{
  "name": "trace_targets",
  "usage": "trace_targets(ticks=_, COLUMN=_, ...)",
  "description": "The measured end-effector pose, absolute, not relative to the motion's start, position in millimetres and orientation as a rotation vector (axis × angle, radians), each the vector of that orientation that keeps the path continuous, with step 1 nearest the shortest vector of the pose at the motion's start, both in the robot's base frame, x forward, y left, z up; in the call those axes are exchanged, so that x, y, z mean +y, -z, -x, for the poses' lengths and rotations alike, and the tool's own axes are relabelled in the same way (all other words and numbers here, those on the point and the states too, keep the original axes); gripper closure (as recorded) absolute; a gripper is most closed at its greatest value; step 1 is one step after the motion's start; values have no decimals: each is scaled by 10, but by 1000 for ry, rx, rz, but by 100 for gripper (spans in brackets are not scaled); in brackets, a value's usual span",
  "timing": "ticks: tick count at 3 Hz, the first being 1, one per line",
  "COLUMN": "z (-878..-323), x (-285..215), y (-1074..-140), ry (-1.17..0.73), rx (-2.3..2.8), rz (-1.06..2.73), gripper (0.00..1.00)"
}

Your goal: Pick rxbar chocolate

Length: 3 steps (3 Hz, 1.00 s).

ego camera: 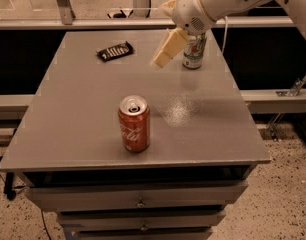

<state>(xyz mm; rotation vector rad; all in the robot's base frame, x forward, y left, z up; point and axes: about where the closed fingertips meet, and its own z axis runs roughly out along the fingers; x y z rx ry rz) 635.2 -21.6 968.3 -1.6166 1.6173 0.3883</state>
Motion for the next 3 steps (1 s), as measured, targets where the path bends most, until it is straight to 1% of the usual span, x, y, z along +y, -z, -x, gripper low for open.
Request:
trace_targets(ticks=1, z=-6501, x=-48, y=-9637, ry=-393, rx=1629, rz=1556, gripper=0)
trace_targets(ticks=3, z=-7414, x=853, y=-9410, ry=-421, rx=1681, rz=1379, gripper=0)
